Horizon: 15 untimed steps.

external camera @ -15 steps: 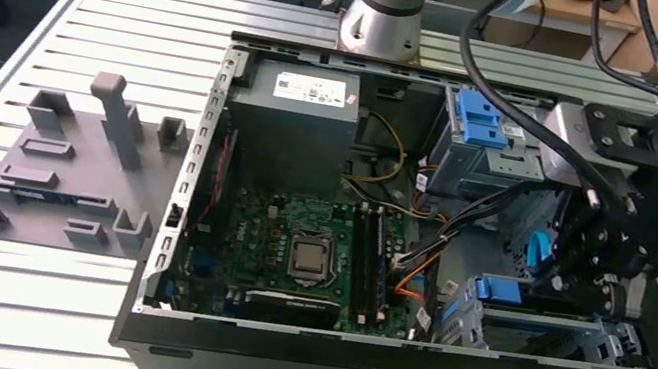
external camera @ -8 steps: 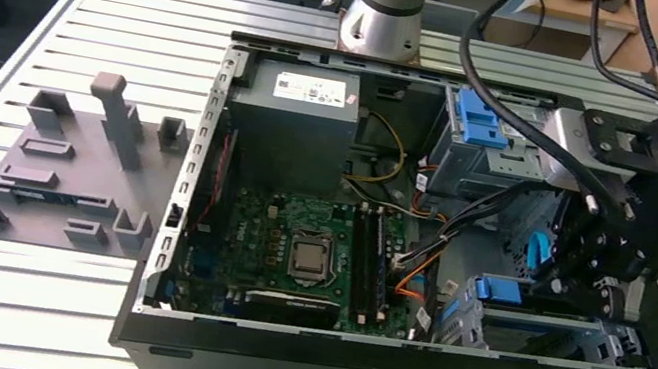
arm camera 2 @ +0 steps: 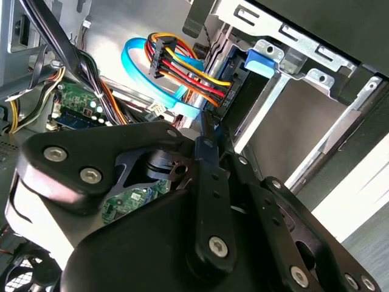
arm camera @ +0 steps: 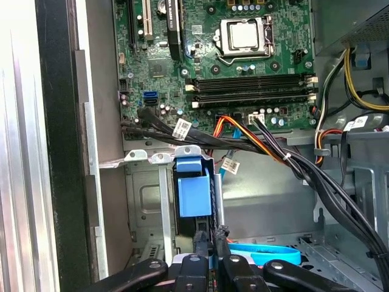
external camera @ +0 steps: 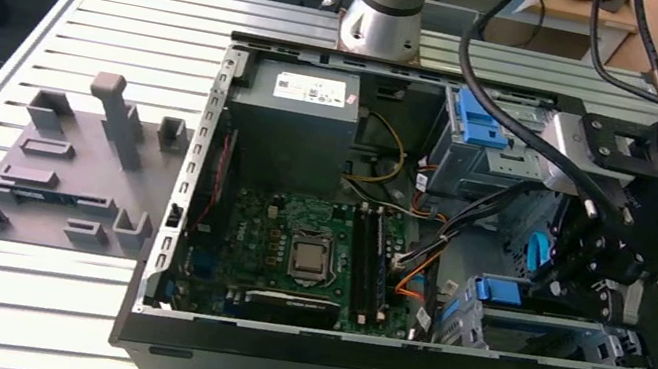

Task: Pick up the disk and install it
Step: 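Insert the second disk wire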

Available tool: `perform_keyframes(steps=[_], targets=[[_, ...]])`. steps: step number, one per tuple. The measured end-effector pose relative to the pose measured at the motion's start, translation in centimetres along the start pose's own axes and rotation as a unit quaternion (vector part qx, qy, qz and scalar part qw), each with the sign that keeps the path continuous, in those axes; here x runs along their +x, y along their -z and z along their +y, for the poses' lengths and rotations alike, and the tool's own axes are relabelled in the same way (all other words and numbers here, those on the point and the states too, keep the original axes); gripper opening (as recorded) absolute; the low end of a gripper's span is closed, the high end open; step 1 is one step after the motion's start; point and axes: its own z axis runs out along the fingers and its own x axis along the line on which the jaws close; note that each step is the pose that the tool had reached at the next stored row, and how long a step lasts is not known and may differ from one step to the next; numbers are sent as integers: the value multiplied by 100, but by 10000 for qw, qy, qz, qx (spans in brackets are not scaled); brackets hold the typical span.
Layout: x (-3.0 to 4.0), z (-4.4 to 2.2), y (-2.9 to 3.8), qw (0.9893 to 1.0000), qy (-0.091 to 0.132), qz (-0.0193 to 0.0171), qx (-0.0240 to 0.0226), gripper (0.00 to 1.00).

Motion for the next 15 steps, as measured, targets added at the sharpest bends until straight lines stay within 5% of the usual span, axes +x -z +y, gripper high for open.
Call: perform_keyframes(steps=[8, 15], targets=[[5, -1, 4, 10000, 0, -1, 0, 23], [3, -1, 72, 10000, 0, -1, 0, 23]])
